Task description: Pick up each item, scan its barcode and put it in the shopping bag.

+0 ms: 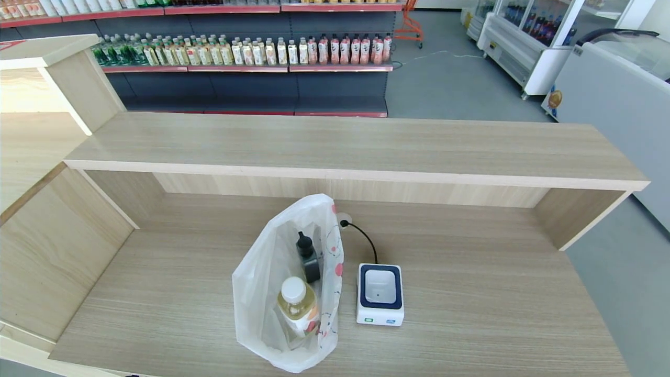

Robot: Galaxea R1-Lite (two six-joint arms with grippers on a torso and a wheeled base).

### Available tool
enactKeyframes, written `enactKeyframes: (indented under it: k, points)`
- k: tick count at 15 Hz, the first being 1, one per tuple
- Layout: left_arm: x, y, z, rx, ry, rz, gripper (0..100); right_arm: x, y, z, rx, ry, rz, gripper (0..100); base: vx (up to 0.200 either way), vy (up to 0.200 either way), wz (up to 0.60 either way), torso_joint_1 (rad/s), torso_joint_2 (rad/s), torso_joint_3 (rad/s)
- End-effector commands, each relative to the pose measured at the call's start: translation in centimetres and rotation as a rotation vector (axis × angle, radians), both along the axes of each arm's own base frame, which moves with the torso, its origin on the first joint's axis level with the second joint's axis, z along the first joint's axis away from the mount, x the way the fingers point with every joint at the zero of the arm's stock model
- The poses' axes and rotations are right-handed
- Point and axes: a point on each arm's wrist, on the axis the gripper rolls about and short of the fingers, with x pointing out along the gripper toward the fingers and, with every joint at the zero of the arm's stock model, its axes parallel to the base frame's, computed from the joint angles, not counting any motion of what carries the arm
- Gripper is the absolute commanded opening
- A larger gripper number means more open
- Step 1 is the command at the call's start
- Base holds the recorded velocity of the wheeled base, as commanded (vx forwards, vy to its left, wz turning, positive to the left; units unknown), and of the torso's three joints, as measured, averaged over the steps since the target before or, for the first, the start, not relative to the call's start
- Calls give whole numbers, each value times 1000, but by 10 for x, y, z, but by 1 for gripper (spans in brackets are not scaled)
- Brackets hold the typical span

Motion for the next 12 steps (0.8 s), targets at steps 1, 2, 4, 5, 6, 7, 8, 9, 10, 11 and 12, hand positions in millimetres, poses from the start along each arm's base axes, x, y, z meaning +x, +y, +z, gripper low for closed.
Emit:
enactKeyframes:
  k: [1, 2, 4, 5, 6, 7, 8, 9, 10, 11, 12]
  points:
    - [0, 0, 0, 0, 0, 0, 100, 0, 0, 0, -2, 2, 0, 0, 0, 0, 0, 0, 0, 0]
    - [0, 0, 0, 0, 0, 0, 100, 0, 0, 0, 0, 2, 0, 0, 0, 0, 0, 0, 0, 0]
    - [0, 0, 0, 0, 0, 0, 100, 0, 0, 0, 4, 2, 0, 0, 0, 0, 0, 0, 0, 0]
    - [0, 0, 0, 0, 0, 0, 100, 0, 0, 0, 4, 2, 0, 0, 0, 0, 0, 0, 0, 0]
    - [0, 0, 0, 0, 0, 0, 100, 0, 0, 0, 4, 2, 0, 0, 0, 0, 0, 0, 0, 0]
    - [0, 0, 0, 0, 0, 0, 100, 0, 0, 0, 4, 2, 0, 0, 0, 0, 0, 0, 0, 0]
    - [0, 0, 0, 0, 0, 0, 100, 0, 0, 0, 4, 2, 0, 0, 0, 0, 0, 0, 0, 0]
    - [0, 0, 0, 0, 0, 0, 100, 0, 0, 0, 4, 2, 0, 0, 0, 0, 0, 0, 0, 0]
    - [0, 0, 0, 0, 0, 0, 100, 0, 0, 0, 4, 2, 0, 0, 0, 0, 0, 0, 0, 0]
    - [0, 0, 0, 0, 0, 0, 100, 0, 0, 0, 4, 2, 0, 0, 0, 0, 0, 0, 0, 0]
    - [0, 0, 0, 0, 0, 0, 100, 0, 0, 0, 6, 2, 0, 0, 0, 0, 0, 0, 0, 0]
